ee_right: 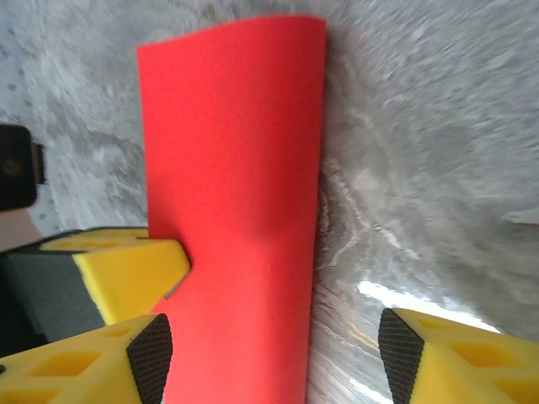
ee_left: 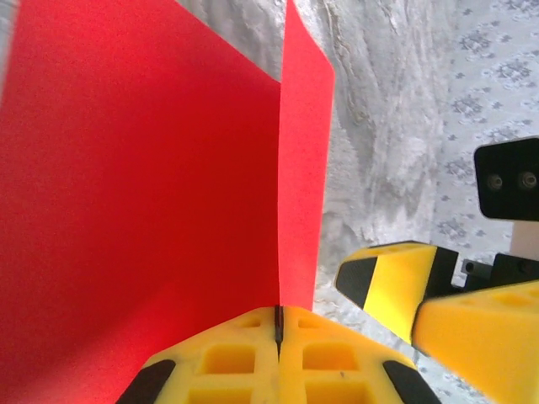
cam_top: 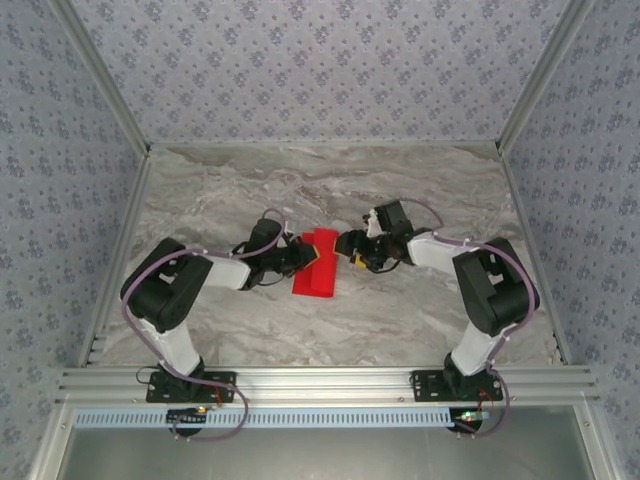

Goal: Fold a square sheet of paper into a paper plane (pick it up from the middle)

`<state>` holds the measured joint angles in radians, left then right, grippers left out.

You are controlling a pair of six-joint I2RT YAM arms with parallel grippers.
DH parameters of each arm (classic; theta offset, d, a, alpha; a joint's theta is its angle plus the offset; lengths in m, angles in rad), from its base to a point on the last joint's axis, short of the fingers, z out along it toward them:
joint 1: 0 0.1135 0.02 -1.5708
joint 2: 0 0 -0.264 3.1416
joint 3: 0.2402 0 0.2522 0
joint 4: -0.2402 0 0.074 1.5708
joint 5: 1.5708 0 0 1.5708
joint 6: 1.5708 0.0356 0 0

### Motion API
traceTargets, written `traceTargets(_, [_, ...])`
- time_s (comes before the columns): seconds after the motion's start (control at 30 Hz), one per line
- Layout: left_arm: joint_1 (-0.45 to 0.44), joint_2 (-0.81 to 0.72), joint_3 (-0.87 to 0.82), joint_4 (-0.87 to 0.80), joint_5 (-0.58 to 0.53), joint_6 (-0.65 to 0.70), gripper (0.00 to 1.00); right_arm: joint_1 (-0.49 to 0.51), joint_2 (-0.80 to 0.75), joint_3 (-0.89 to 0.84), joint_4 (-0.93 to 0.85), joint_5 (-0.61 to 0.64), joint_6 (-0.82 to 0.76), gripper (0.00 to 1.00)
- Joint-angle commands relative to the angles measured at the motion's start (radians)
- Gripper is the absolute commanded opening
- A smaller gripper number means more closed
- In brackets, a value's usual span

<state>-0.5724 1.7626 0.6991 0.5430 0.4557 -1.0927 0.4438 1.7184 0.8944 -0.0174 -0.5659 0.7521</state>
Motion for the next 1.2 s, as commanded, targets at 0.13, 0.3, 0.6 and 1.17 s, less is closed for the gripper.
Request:
traceTargets(0.13, [0.045,-0.087,0.013,-0.205,-0.058,0.146,0.05,0.081,0.071,0.085,-0.090,0.077,-0.013,0.66])
traceTargets(0.3, [0.061,-0.085,0.027,-0.262,-0.057,0.194,0.05,0.118,0.106,0.139,-0.136,0.115,-0.007,0.63])
traceTargets(0.6, [0.073,-0.054,0.055,-0.278,-0.036,0.222,0.07,0.149,0.164,0.190,-0.195,0.174,0.033,0.53])
traceTargets(1.17, [0.140,-0.174,0.077,-0.404,-0.103,0.250,0.64,0.181,0.266,0.239,-0.340,0.321,0.017,0.43])
